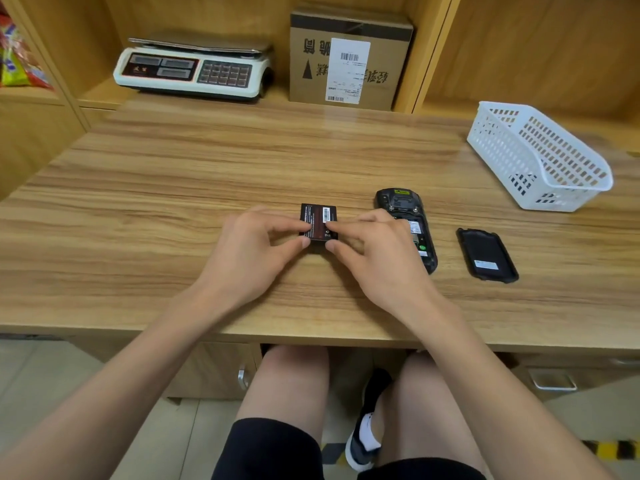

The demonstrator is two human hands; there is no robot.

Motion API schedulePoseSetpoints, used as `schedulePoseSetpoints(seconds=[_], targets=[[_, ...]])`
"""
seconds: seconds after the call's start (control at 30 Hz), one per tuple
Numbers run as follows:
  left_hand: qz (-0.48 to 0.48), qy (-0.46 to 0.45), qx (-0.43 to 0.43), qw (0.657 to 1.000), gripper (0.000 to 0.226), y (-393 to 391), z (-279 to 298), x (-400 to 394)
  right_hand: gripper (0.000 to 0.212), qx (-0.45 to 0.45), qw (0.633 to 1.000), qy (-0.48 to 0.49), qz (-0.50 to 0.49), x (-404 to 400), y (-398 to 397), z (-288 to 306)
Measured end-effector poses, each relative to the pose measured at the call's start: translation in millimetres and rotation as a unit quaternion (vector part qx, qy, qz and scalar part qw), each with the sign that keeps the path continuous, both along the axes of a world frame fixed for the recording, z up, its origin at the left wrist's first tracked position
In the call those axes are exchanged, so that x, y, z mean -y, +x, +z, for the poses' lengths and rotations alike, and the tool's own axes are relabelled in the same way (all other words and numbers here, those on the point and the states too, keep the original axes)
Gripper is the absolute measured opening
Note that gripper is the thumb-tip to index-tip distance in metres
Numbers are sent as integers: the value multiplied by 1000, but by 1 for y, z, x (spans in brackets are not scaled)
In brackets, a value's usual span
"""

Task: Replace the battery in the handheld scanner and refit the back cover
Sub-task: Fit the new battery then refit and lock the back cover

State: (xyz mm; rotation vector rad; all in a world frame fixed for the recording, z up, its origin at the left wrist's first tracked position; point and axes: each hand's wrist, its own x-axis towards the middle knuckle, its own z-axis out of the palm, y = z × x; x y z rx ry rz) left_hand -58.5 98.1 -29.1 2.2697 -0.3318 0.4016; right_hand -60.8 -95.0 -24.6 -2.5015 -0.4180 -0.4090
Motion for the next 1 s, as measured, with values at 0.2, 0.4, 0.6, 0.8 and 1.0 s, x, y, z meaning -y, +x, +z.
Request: schedulePoseSetpoints(seconds=[0.2,0.4,0.6,0.8,1.0], targets=[[-14,-45,26,999,20,5,9,33,31,25,998,38,-35,30,-8,14],[-46,-60,41,996,19,7,12,66,31,20,996,53,-65,62,-16,17],[-65,-59,29,996,18,9,9,89,29,7,994,70,-85,86,-20,11],[-71,-44,16,996,18,7,4,103,28,-8,993,79,-84,102,-20,3],[-63,-39,1,997,18,7,1,108,26,-25,994,76,-78,108,-20,-3]])
